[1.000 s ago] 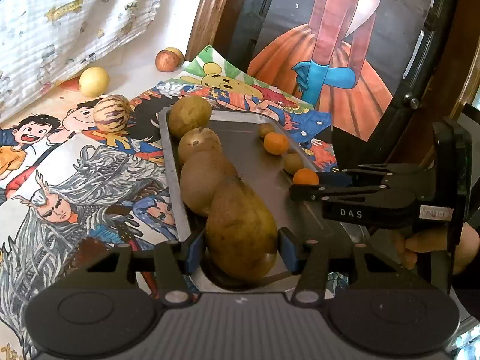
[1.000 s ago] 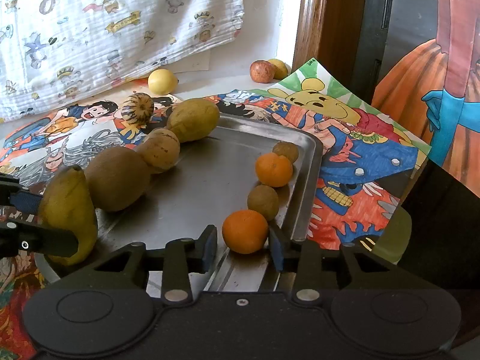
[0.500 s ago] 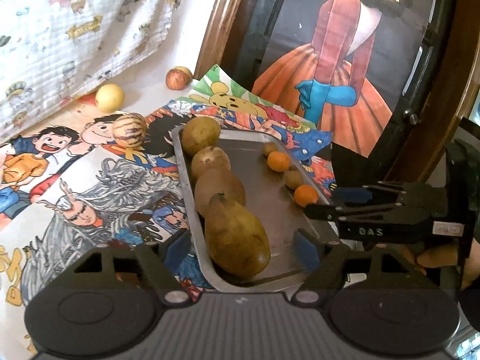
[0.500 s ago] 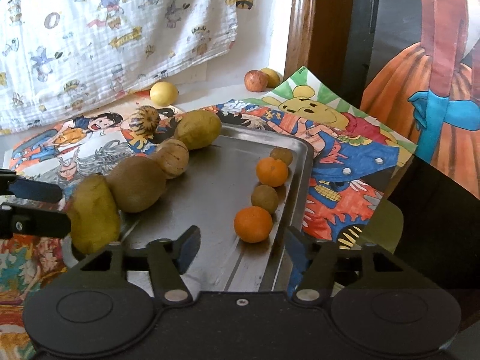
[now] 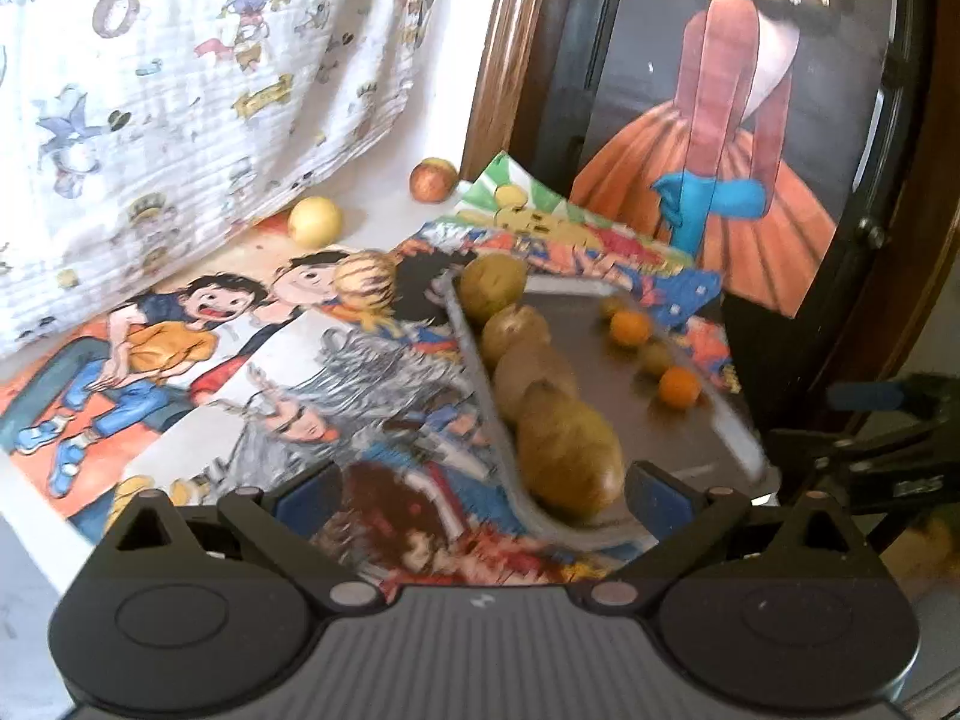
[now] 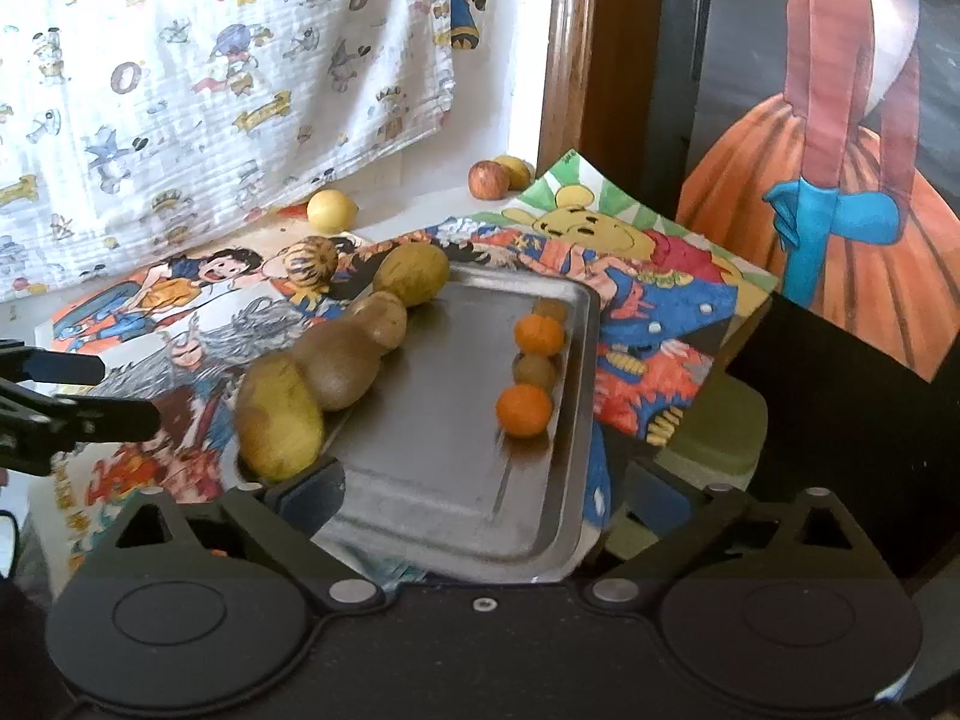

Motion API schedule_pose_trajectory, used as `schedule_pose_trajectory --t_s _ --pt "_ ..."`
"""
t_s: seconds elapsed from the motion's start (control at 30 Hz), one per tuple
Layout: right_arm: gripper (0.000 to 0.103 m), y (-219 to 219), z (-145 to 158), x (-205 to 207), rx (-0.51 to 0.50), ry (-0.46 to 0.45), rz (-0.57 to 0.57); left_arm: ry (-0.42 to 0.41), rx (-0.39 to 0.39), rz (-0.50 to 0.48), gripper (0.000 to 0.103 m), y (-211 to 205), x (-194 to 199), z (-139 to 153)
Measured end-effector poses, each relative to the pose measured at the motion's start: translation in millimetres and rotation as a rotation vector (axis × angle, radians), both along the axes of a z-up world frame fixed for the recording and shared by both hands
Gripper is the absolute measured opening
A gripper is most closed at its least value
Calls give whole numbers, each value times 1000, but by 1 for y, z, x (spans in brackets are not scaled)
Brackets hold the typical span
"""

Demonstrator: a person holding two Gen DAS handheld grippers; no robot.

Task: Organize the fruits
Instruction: 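Withdraw both tools from the tray back toward the fruit pile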

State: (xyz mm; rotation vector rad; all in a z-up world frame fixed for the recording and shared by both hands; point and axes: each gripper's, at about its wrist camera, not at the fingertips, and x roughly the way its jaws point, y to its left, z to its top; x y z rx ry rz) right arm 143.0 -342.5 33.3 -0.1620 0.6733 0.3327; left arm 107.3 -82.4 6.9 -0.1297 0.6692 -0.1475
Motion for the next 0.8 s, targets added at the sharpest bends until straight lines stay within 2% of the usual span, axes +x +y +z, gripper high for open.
schedule_pose_trajectory --t_s 0.4,0.8 --pt "102 20 -6 -40 64 186 -13 41 55 16 102 19 -30 -5" --pt "102 58 -16 -51 72 296 50 98 64 108 102 56 -42 -13"
